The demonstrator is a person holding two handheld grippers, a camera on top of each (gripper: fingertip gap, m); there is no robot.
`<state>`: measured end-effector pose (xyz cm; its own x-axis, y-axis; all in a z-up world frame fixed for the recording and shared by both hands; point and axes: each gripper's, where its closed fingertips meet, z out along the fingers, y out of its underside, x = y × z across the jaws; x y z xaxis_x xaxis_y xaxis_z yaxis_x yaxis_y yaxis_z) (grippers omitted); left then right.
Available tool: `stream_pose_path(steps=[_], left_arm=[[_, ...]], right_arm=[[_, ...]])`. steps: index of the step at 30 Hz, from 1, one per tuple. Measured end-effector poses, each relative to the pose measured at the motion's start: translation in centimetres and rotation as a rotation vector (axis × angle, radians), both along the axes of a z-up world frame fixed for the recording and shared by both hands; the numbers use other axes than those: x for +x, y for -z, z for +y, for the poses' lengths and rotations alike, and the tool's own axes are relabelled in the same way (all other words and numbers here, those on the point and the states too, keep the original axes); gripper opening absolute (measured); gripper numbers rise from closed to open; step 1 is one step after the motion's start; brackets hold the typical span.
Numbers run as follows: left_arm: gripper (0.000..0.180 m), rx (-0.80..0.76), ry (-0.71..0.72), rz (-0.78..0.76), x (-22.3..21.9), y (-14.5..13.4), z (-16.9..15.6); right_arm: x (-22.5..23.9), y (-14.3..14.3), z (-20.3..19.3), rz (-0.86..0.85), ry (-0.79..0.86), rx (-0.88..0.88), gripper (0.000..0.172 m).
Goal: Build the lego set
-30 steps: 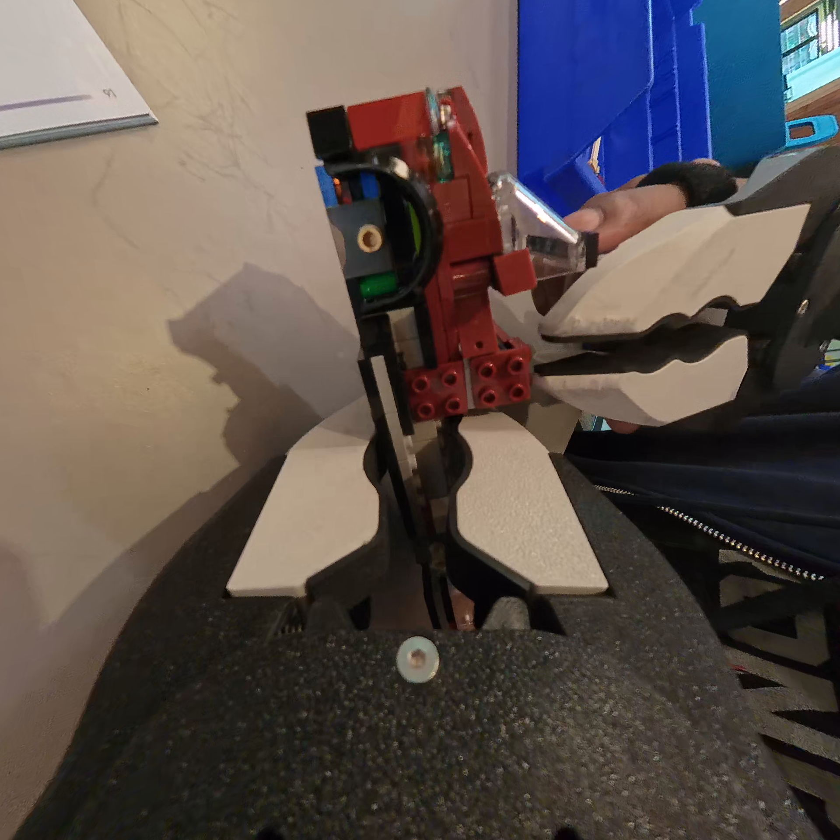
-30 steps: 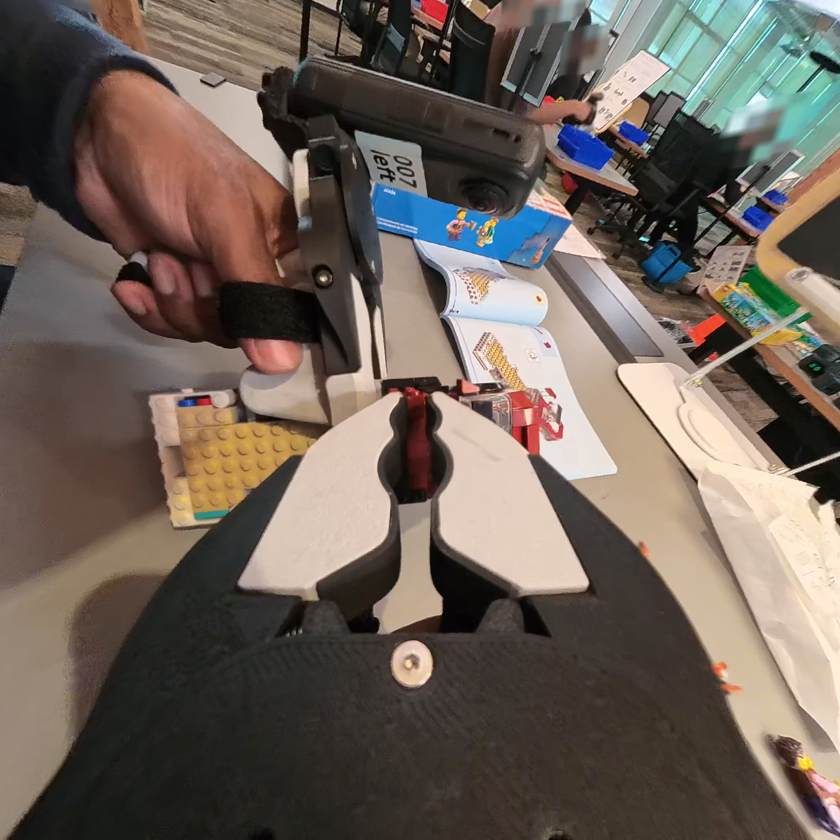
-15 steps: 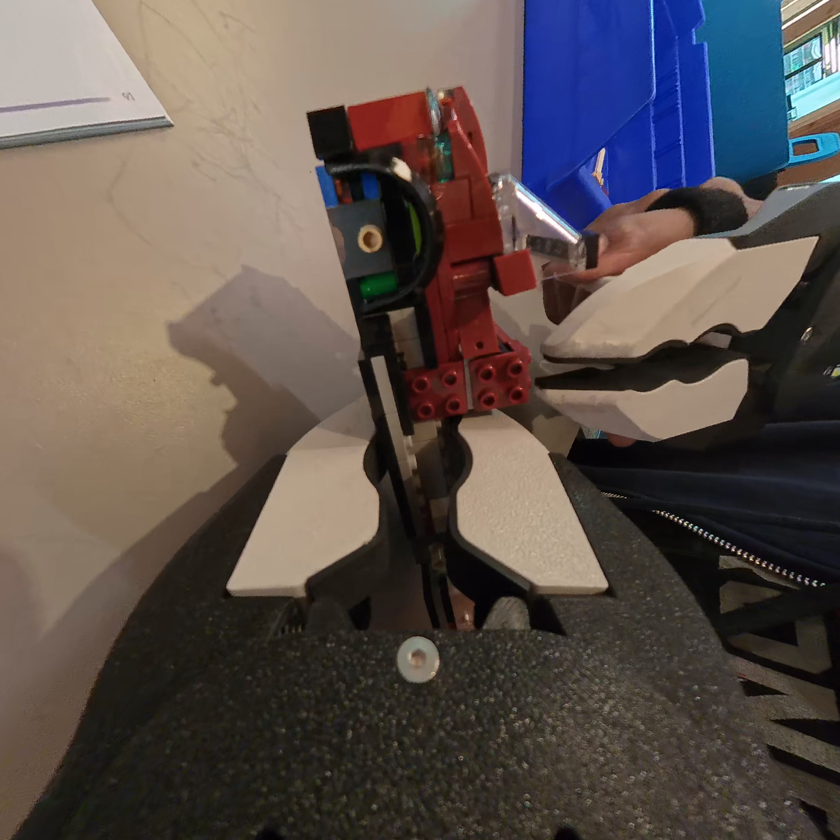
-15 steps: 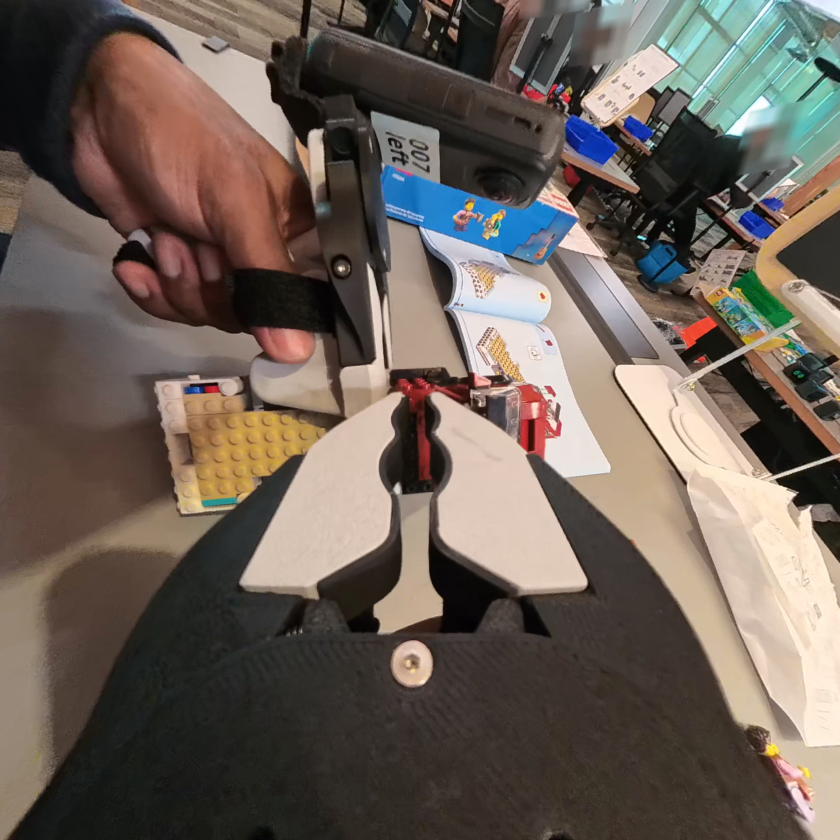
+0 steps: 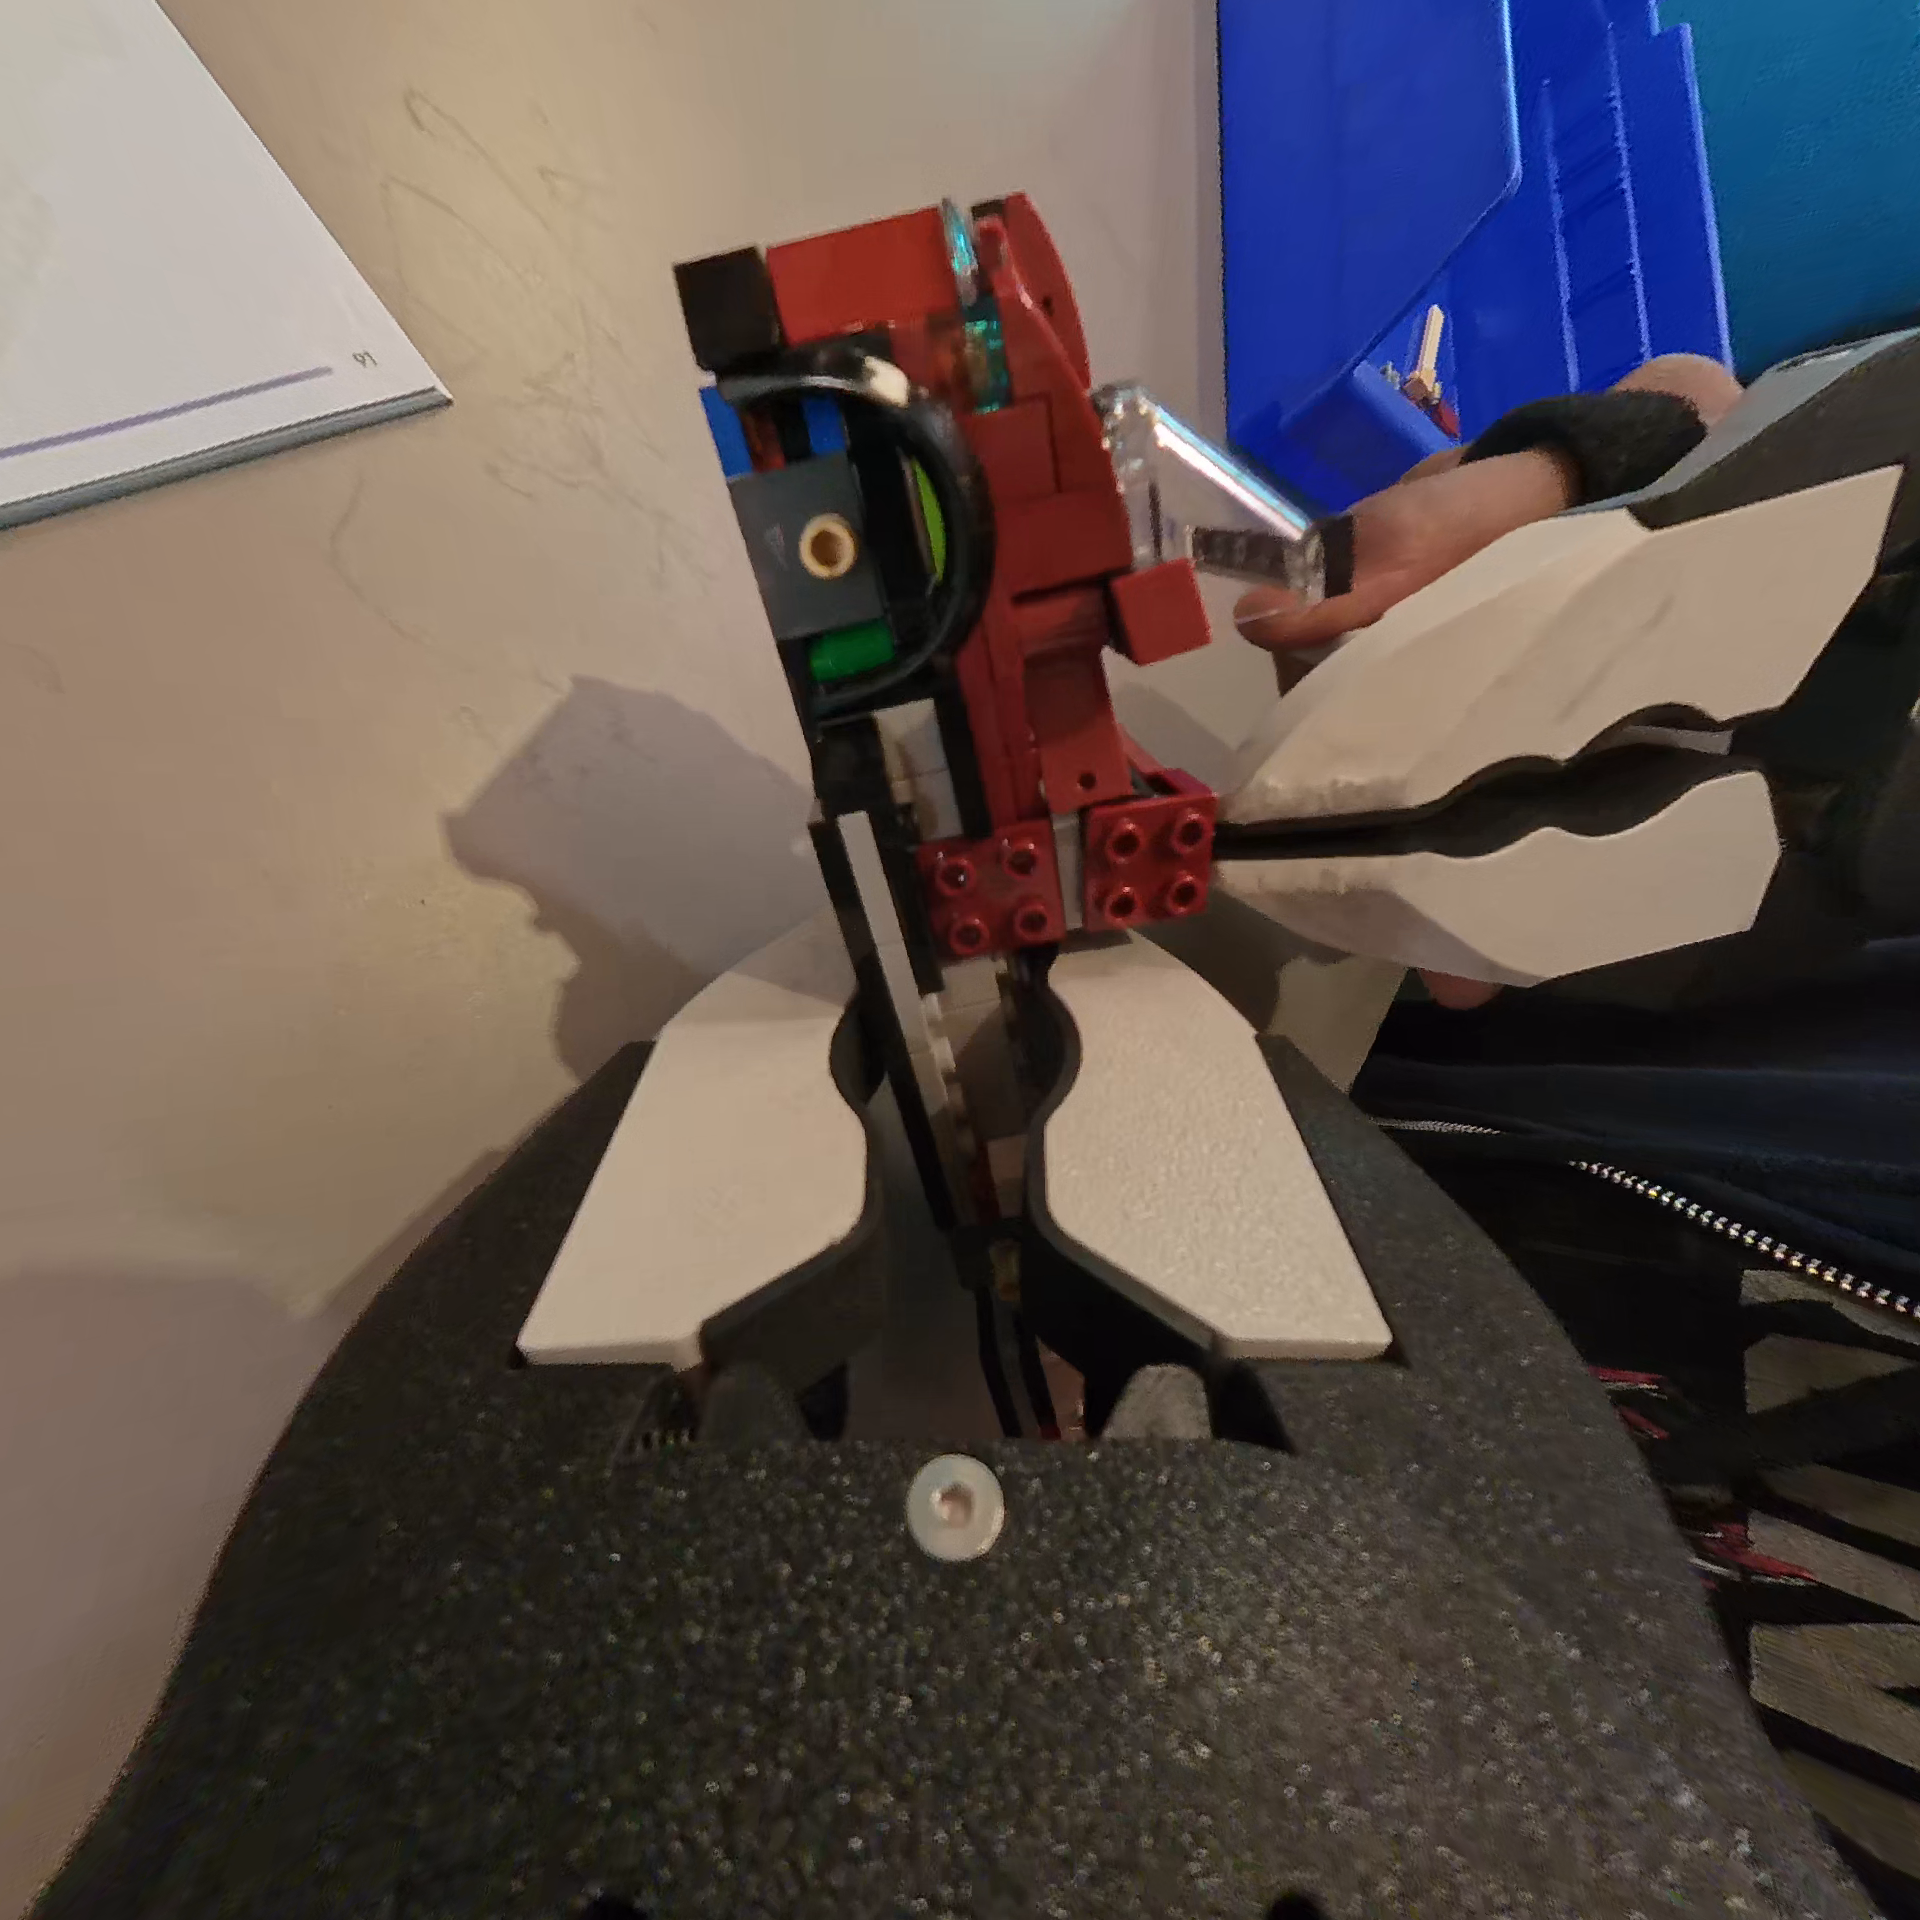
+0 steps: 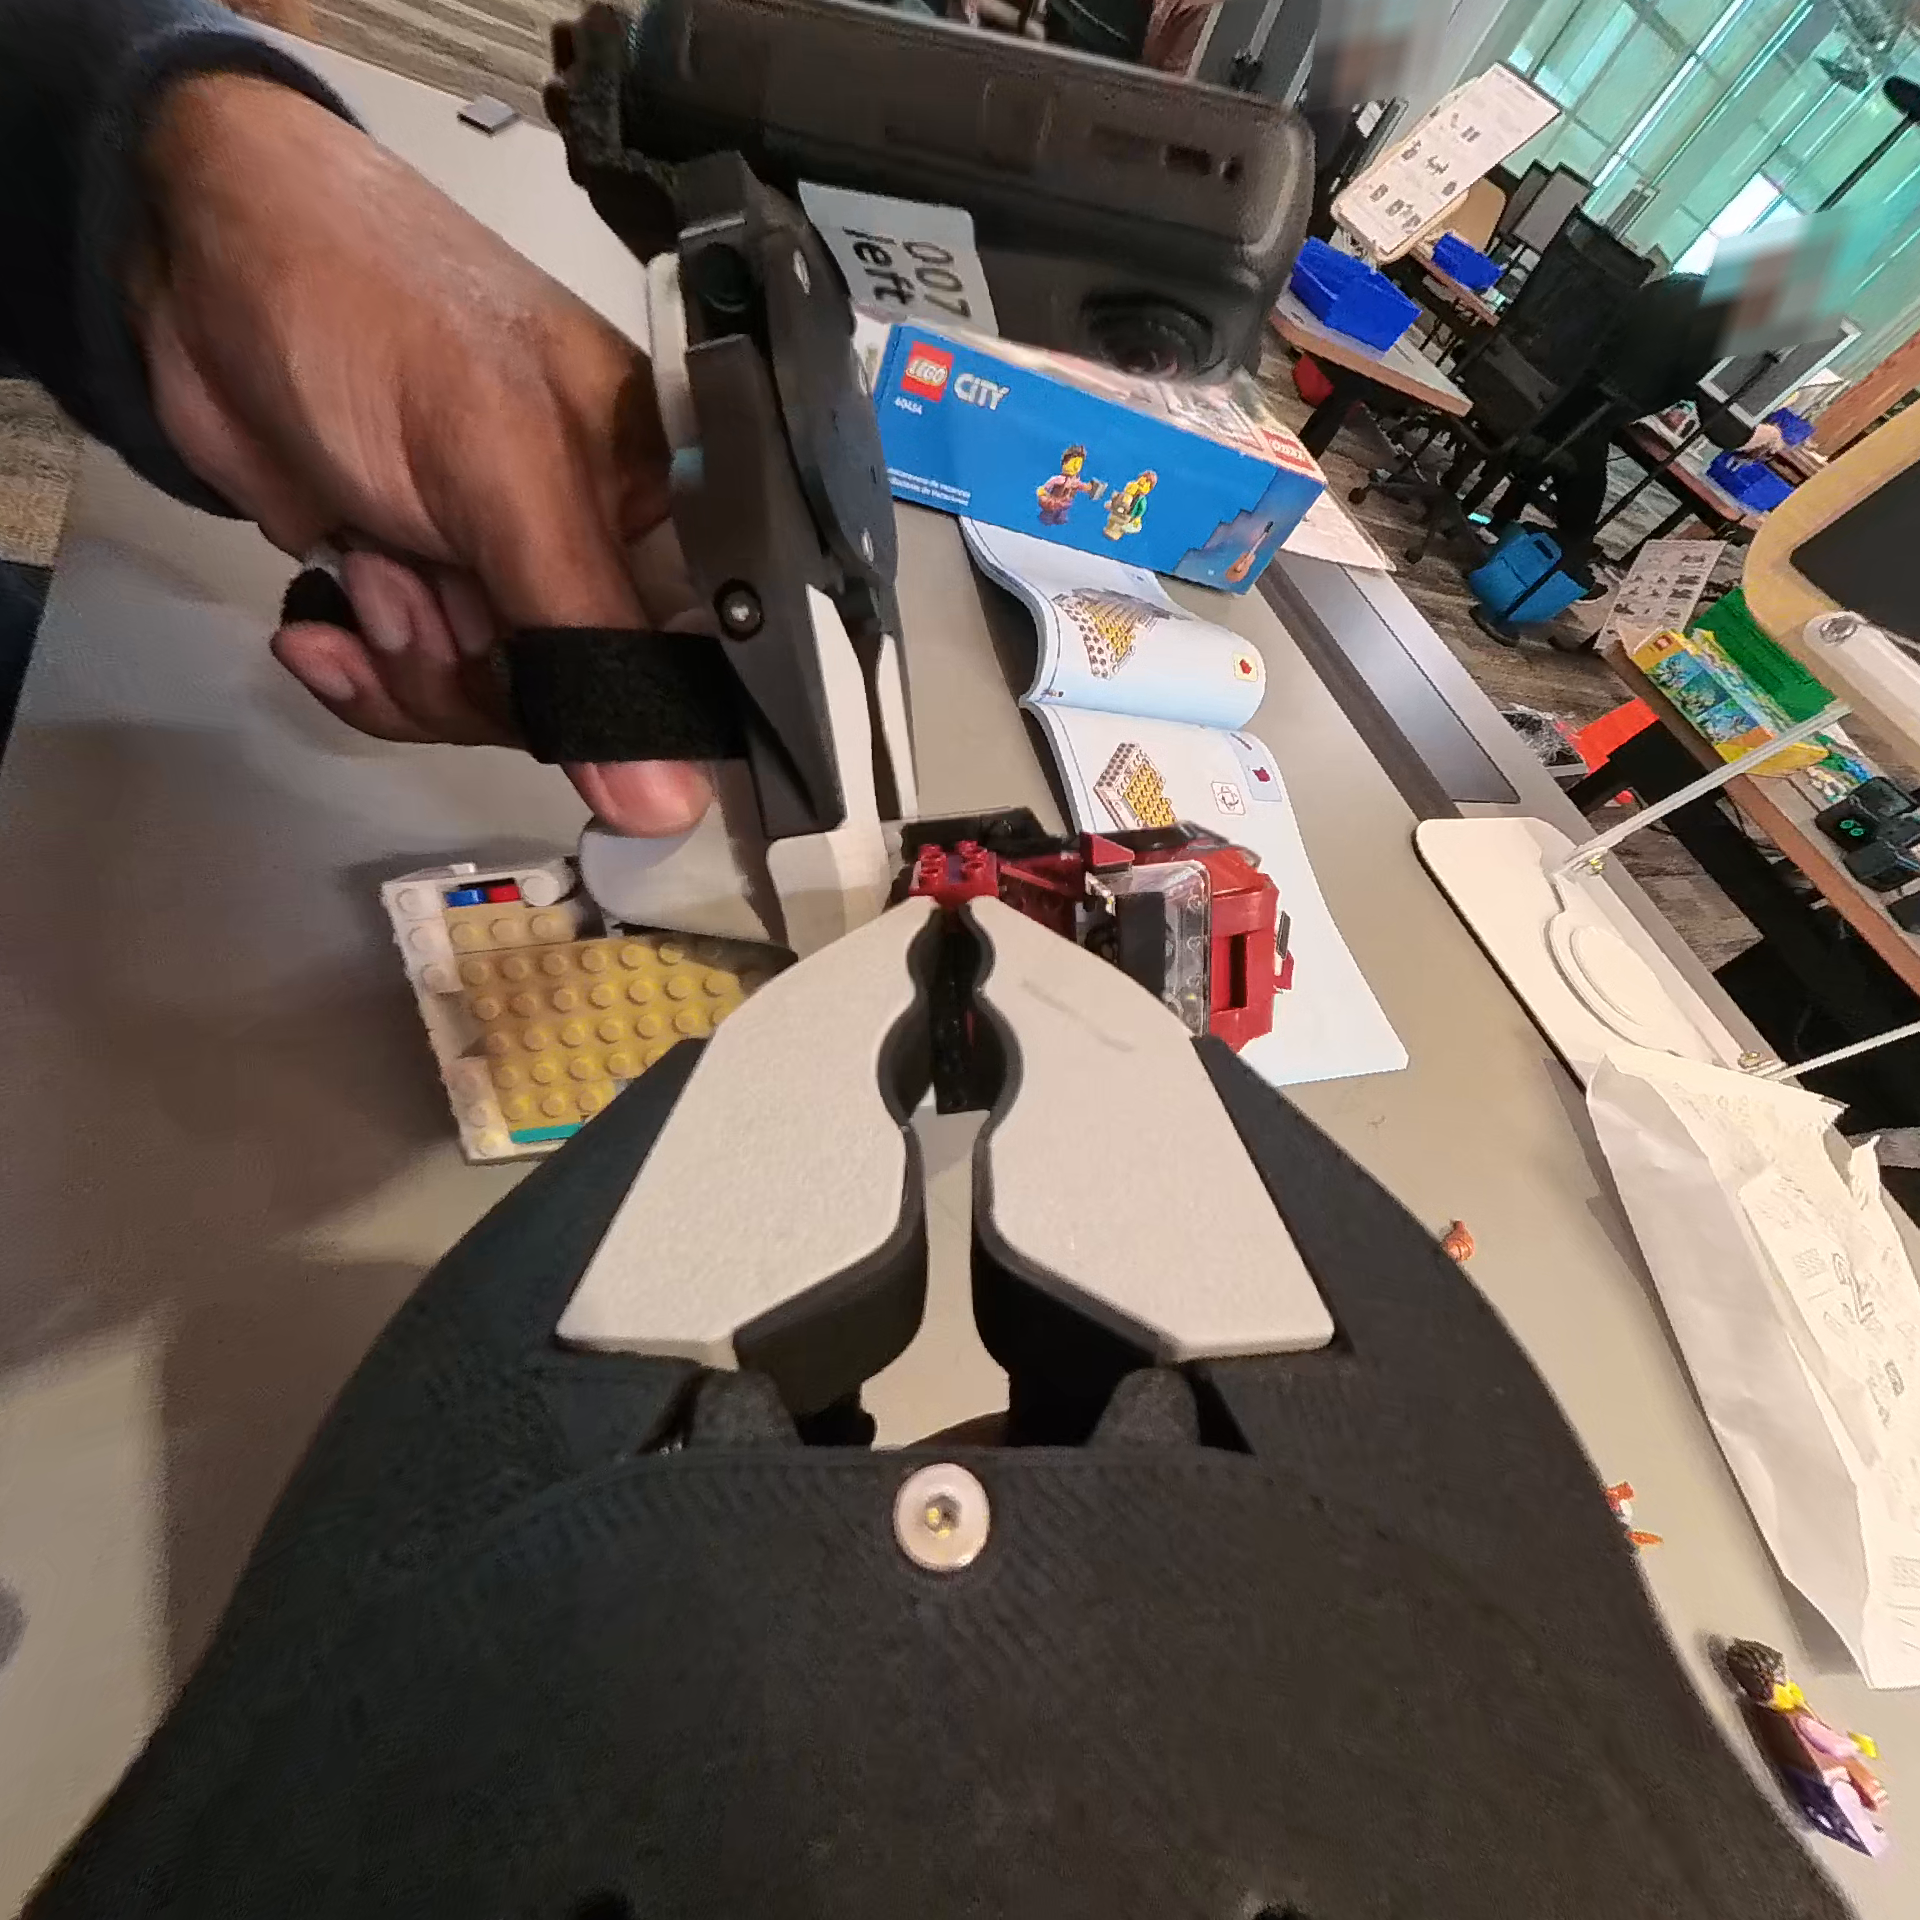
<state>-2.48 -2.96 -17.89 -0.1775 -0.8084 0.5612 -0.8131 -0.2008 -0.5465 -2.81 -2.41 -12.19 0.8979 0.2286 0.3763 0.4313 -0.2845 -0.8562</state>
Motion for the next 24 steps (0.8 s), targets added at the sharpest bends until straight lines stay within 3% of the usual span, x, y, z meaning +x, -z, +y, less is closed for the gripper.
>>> stream_pose_path(steps=[9,24], left_arm=[[0.023,0.176,-0.048,-0.068,0.6,-0.9,0.8],[0.024,0.287,-0.105,-0.147,0.9,-1.4,1.2]], right_arm=[[0.2,-0.8,-0.1,0.035,0.024,0.001,0.000],[0.2,-1.2,-0.1,0.062,0.040,-0.006,0.000]])
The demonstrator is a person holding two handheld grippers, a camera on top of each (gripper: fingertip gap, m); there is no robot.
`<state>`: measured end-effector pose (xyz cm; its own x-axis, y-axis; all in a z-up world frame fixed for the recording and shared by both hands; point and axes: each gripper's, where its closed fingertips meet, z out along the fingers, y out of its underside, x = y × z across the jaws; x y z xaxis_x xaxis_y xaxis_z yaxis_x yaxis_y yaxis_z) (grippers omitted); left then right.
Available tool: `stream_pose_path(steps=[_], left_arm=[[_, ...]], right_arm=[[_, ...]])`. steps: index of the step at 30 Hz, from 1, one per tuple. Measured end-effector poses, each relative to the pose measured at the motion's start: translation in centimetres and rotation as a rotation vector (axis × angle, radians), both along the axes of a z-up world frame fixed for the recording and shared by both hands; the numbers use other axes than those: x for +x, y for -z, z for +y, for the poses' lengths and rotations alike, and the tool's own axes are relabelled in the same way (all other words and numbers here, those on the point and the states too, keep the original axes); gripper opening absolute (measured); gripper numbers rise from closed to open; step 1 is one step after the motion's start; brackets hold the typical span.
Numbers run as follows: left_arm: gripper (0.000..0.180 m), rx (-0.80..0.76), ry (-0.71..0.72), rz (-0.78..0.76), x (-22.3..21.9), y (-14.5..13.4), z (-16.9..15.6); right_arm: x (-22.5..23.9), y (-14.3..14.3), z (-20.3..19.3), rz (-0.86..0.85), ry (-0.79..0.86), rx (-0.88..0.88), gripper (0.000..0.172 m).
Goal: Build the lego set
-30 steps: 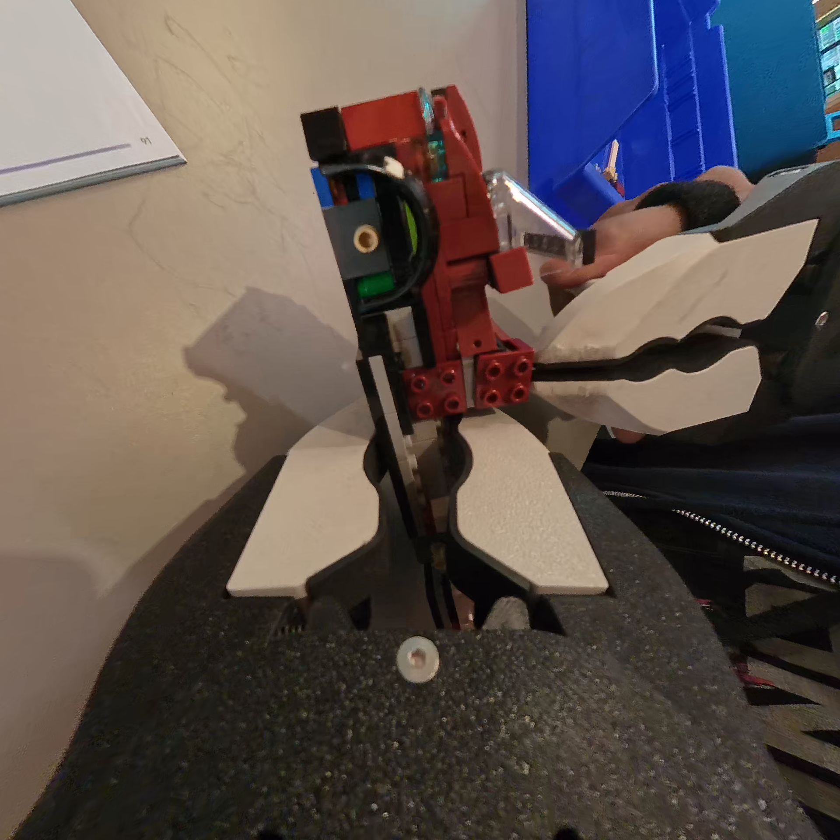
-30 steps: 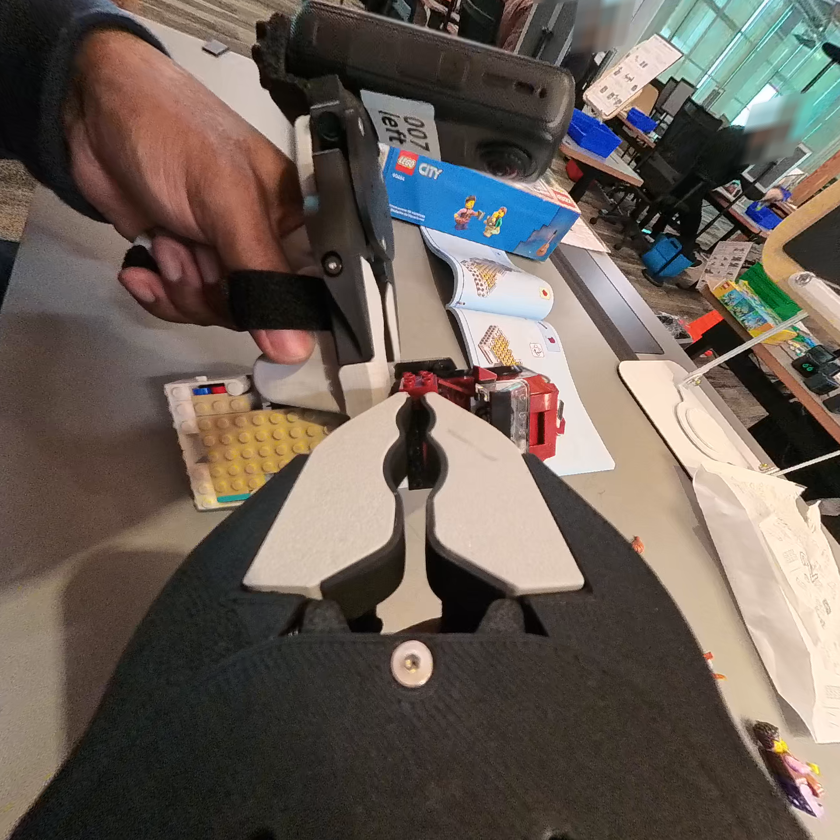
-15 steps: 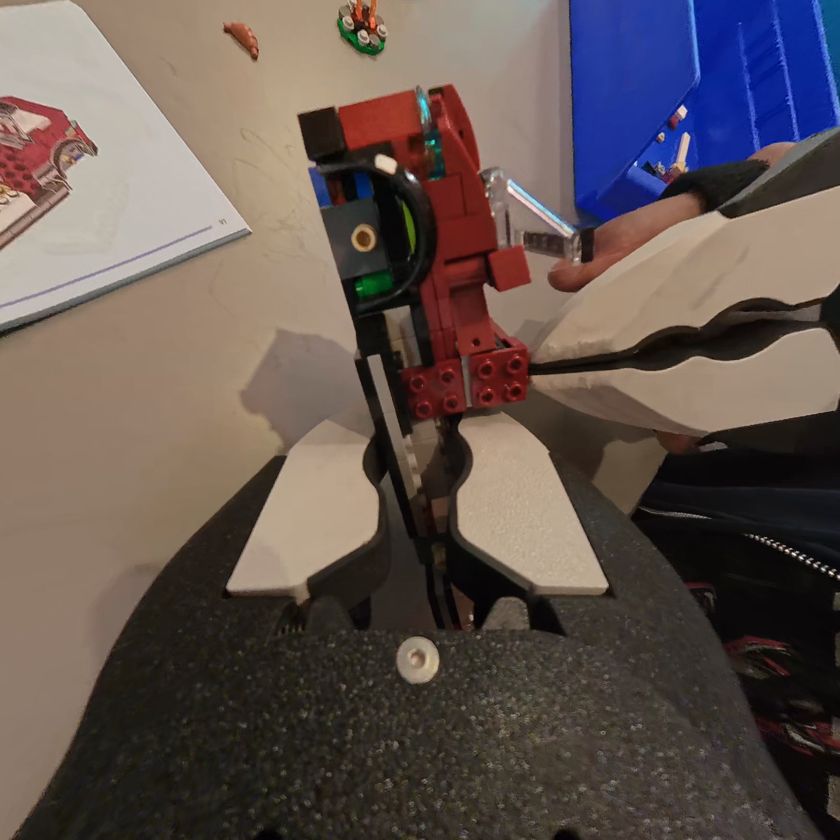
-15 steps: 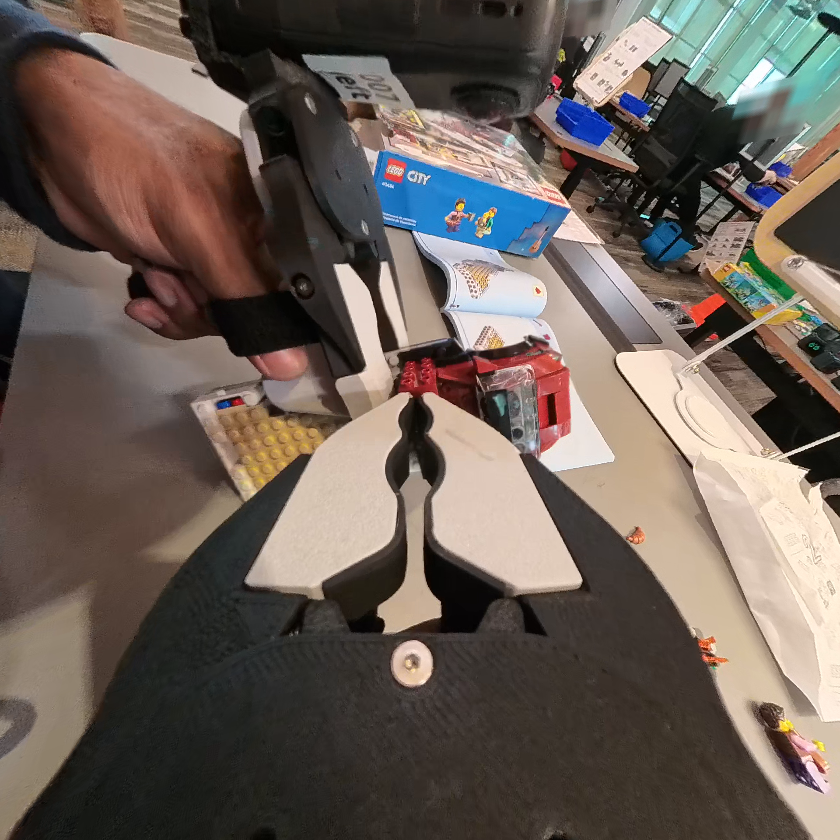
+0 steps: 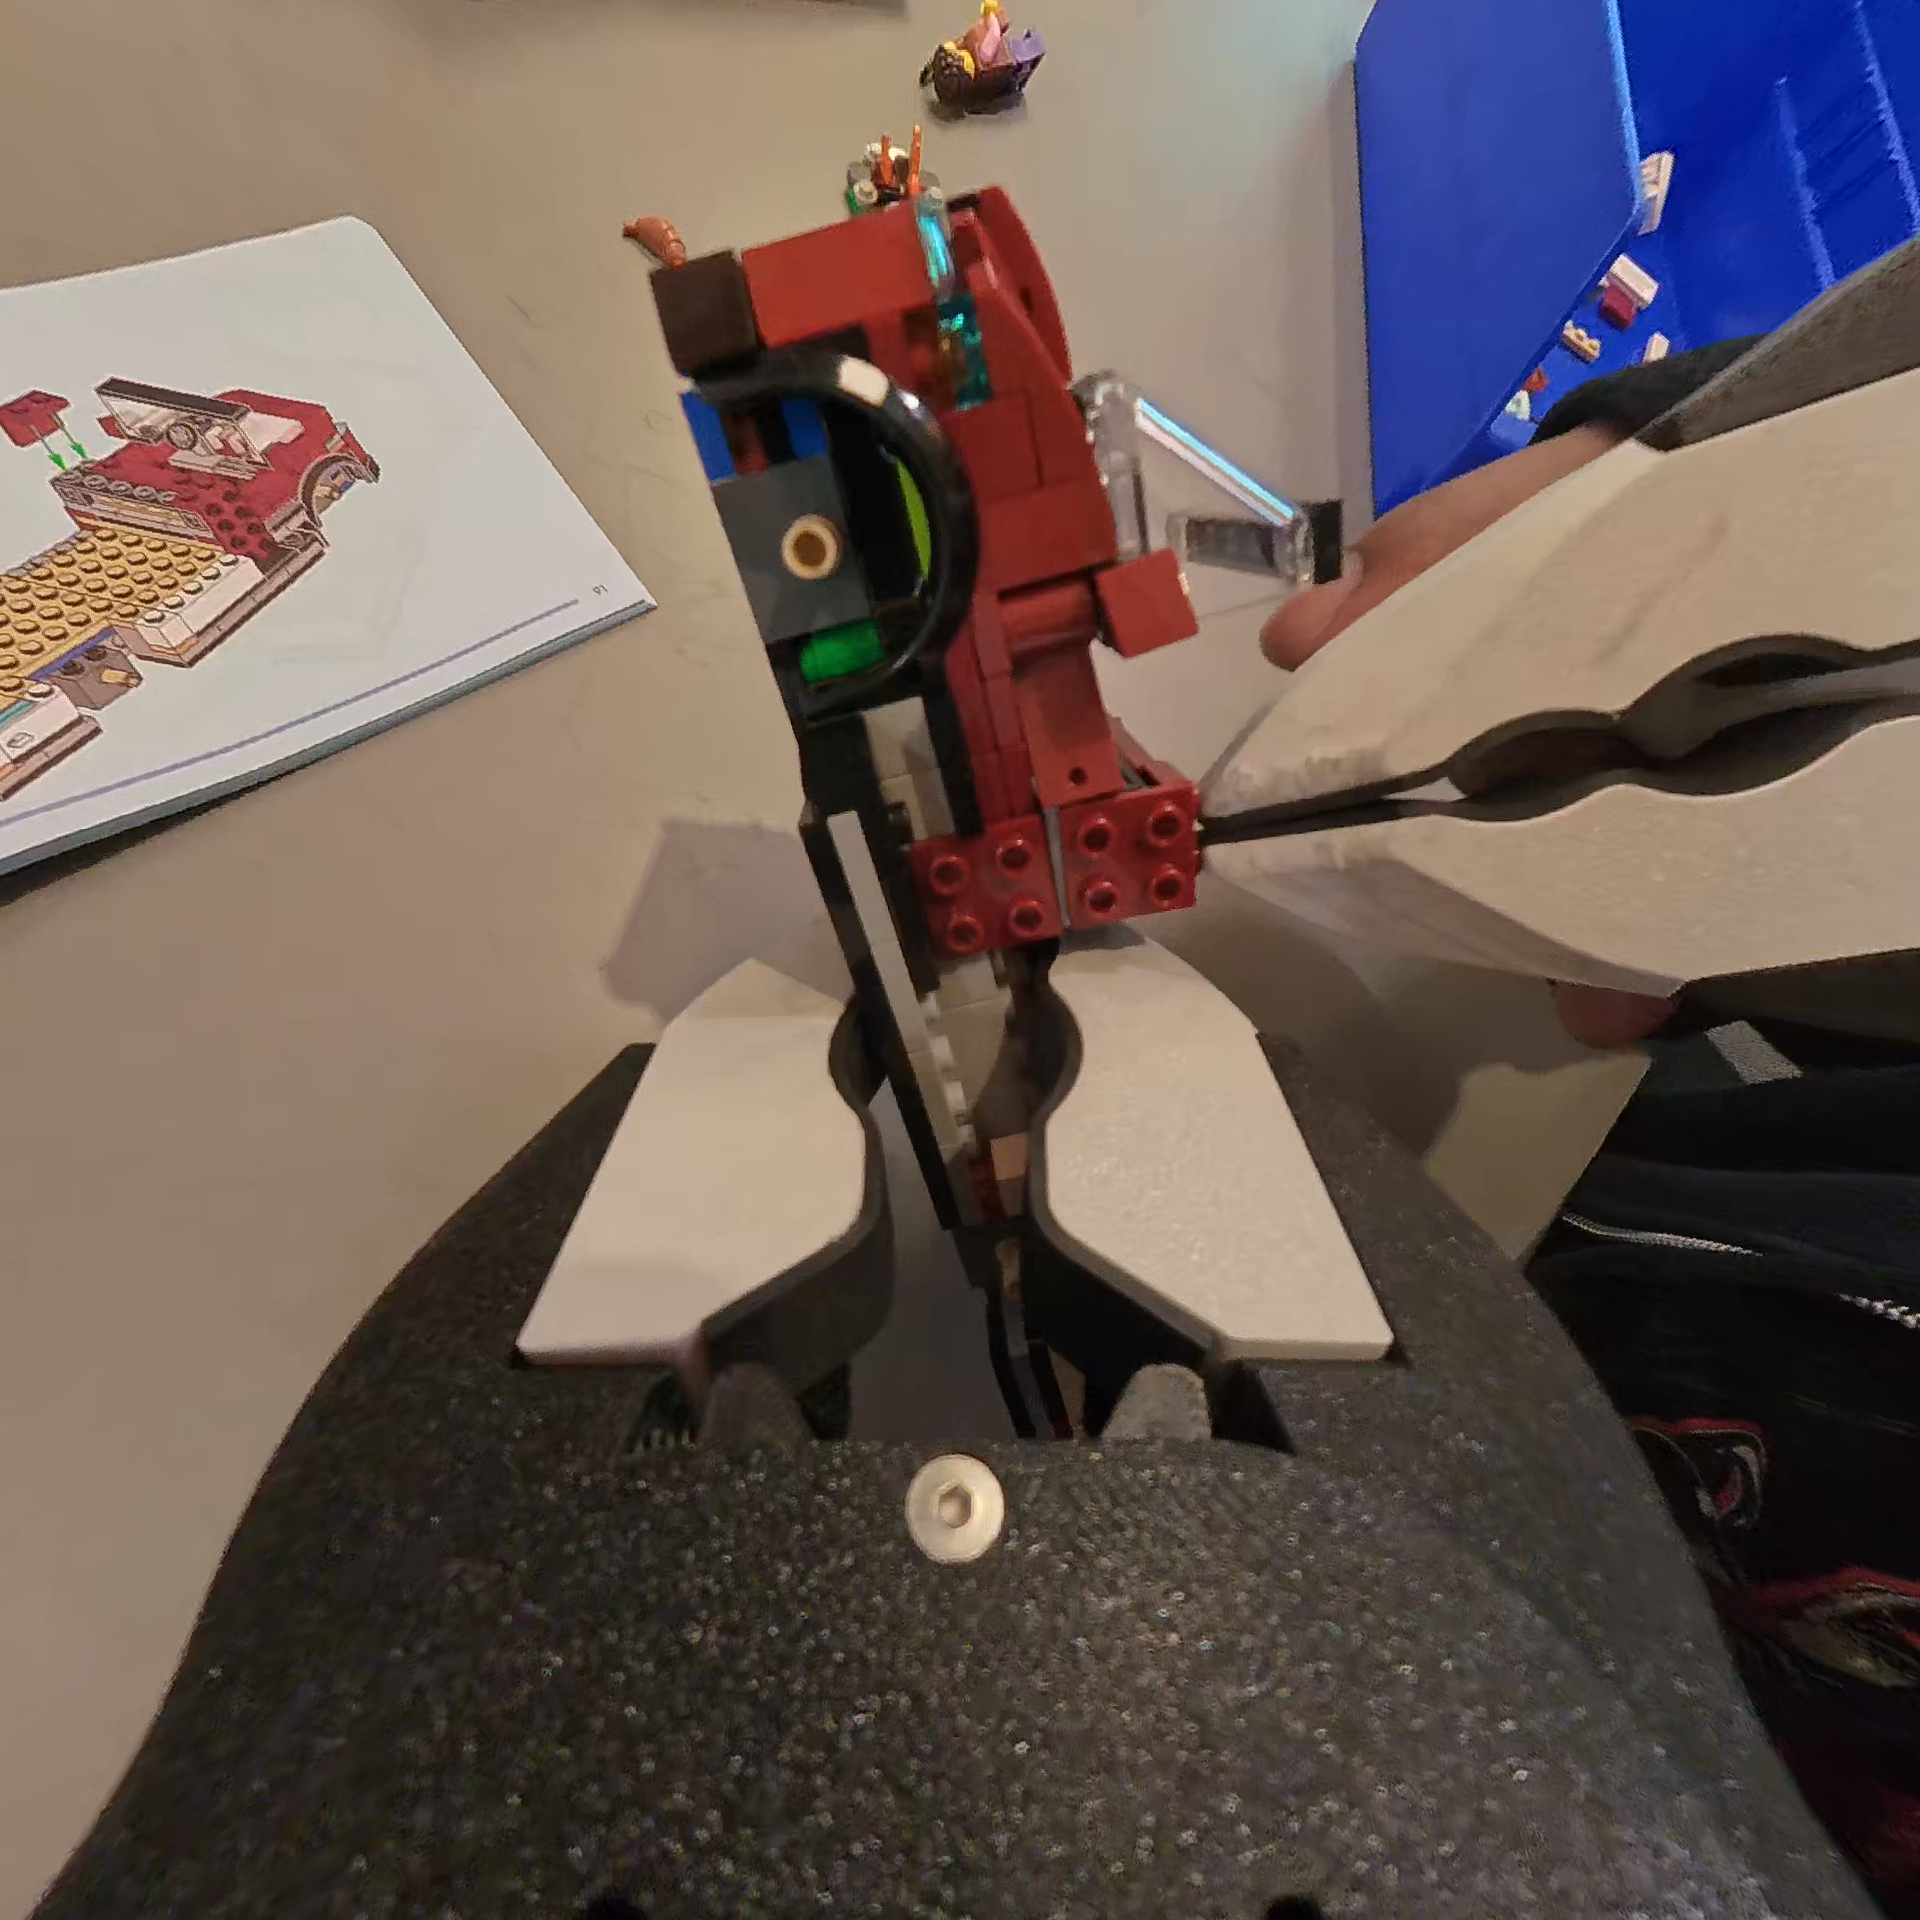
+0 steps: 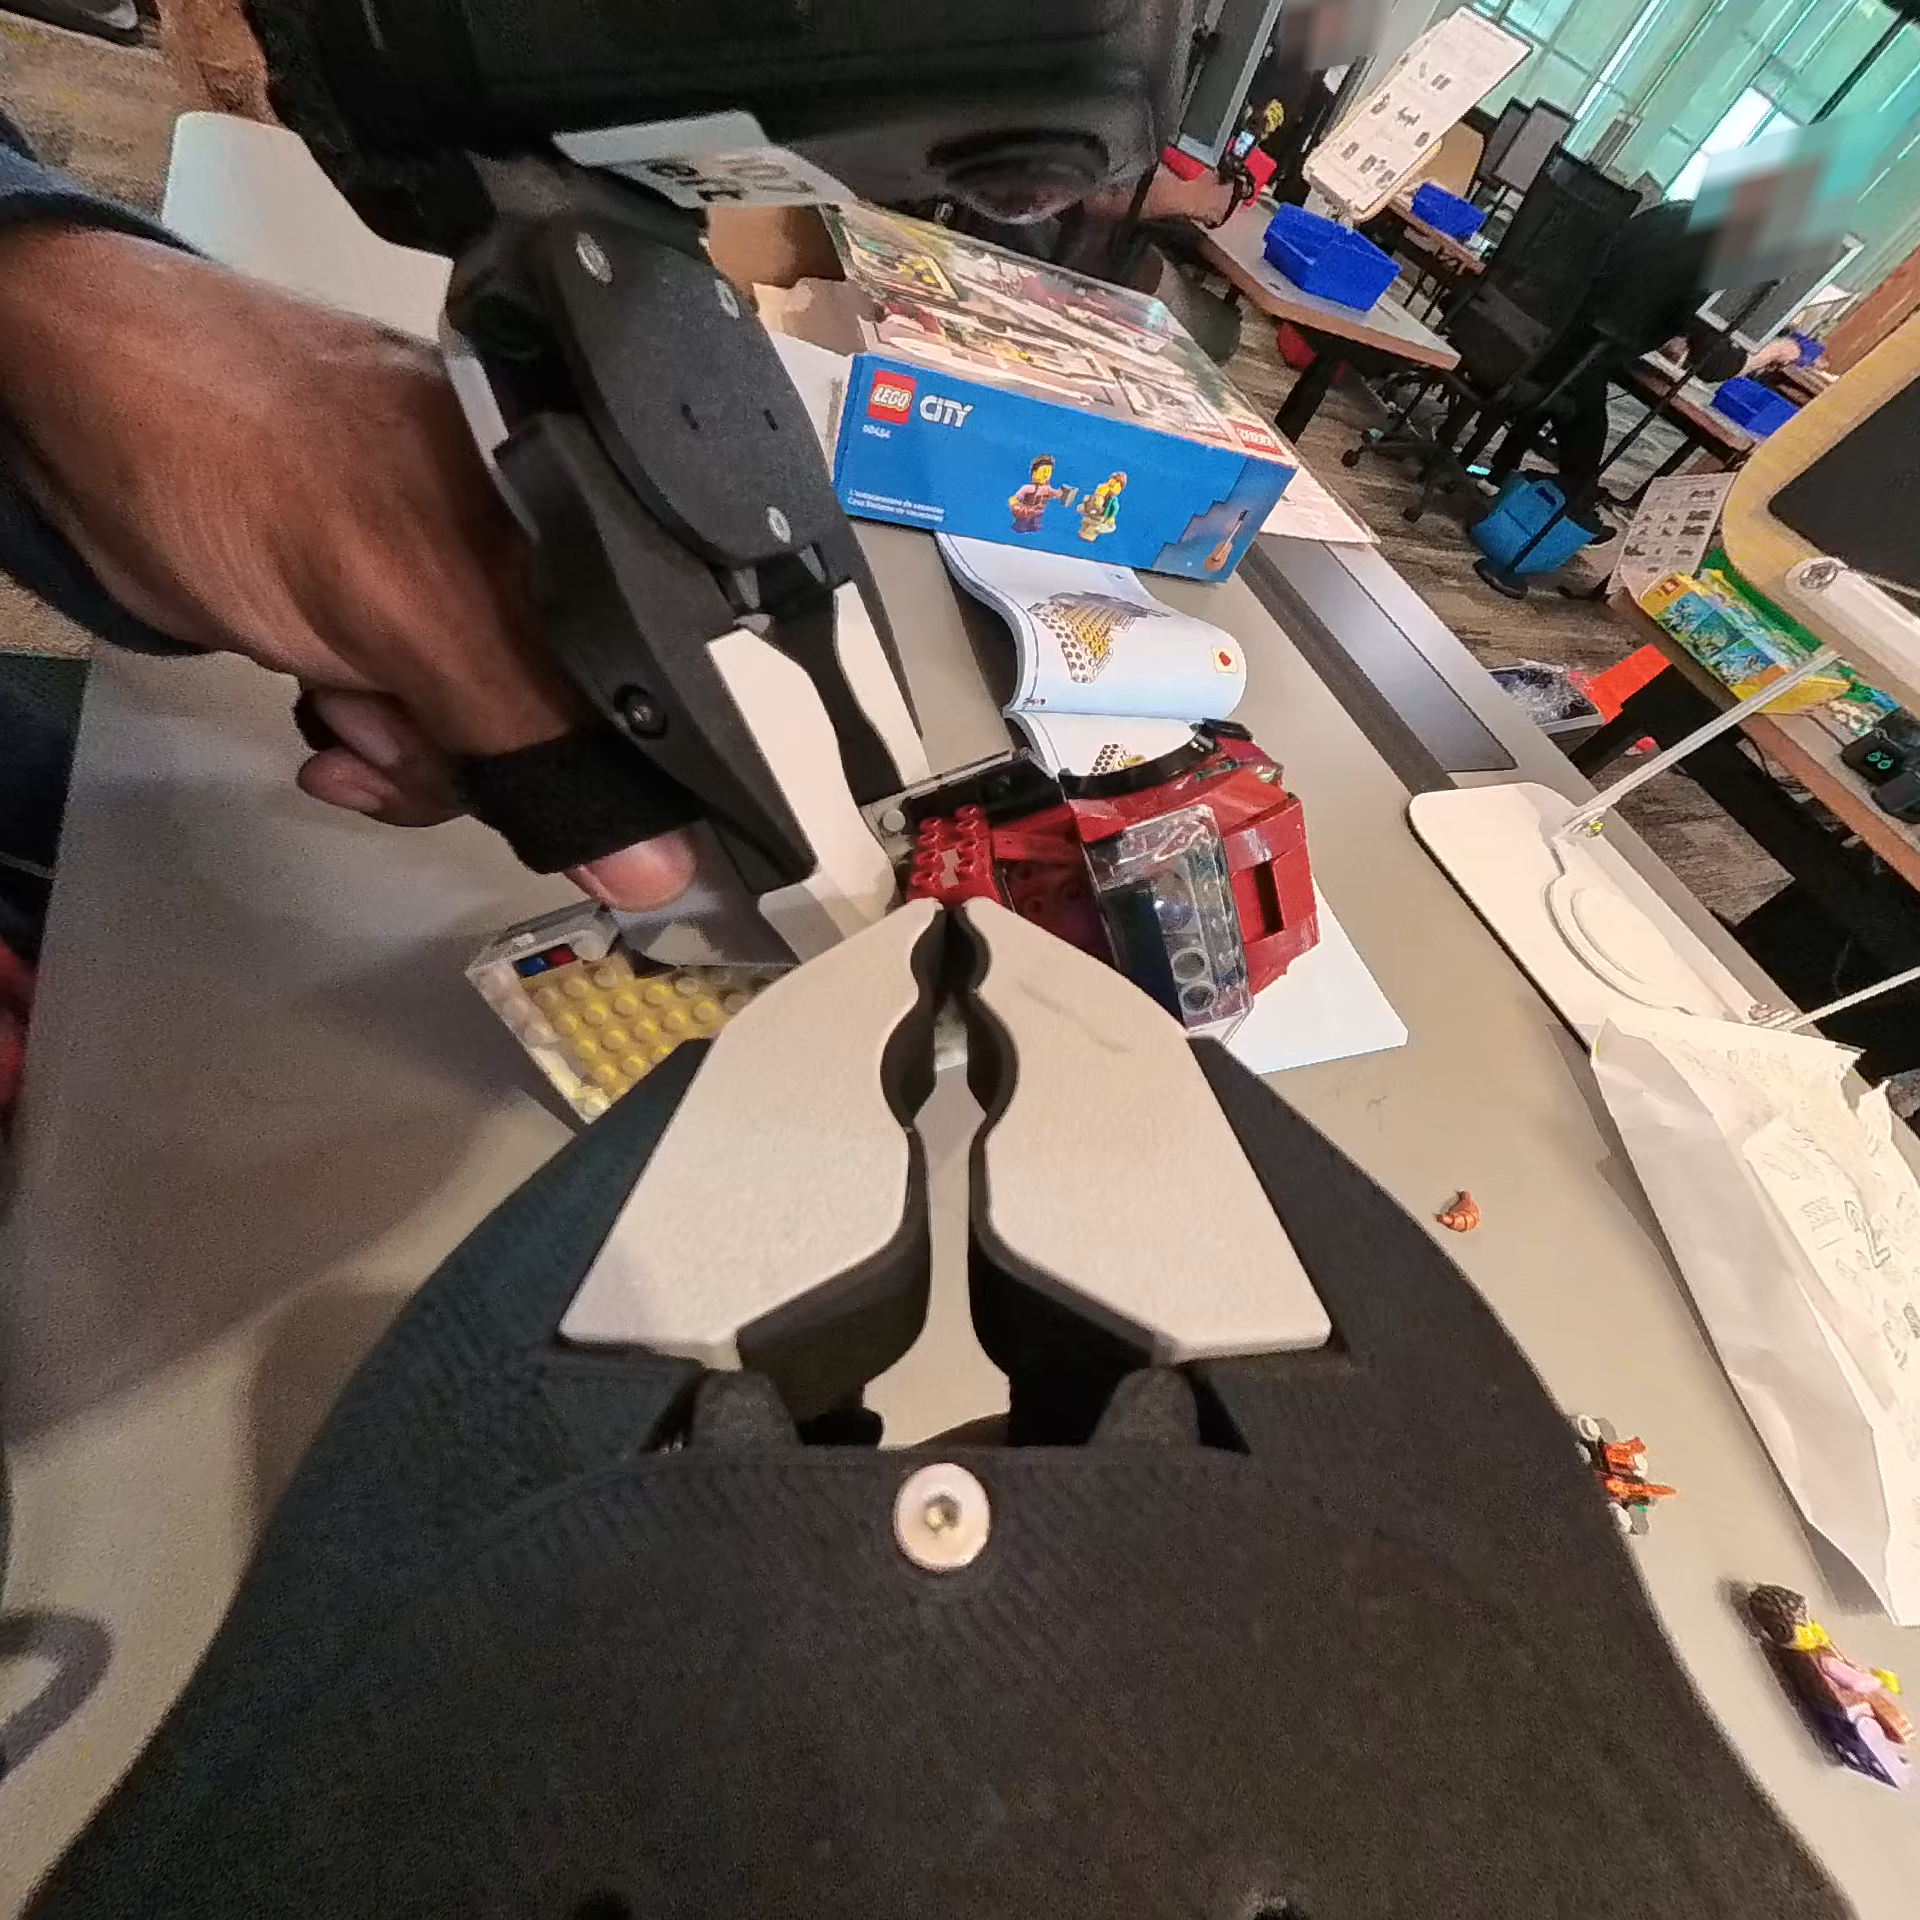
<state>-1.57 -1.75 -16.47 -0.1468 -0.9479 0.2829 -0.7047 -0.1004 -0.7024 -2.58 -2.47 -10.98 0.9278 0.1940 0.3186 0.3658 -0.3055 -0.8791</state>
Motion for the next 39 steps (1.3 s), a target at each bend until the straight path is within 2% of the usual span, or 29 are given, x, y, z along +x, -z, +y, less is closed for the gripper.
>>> stream_pose_path(steps=[31,39], left_arm=[[0.024,0.060,0.015,-0.052,0.18,-0.56,-0.07],[0.023,-0.011,-0.026,-0.095,0.93,-0.74,0.27]], right_arm=[[0.10,-0.37,0.10,0.052,-0.030,-0.009,0.000],[0.24,-0.61,0.31,0.127,-0.006,0.023,0.004]])
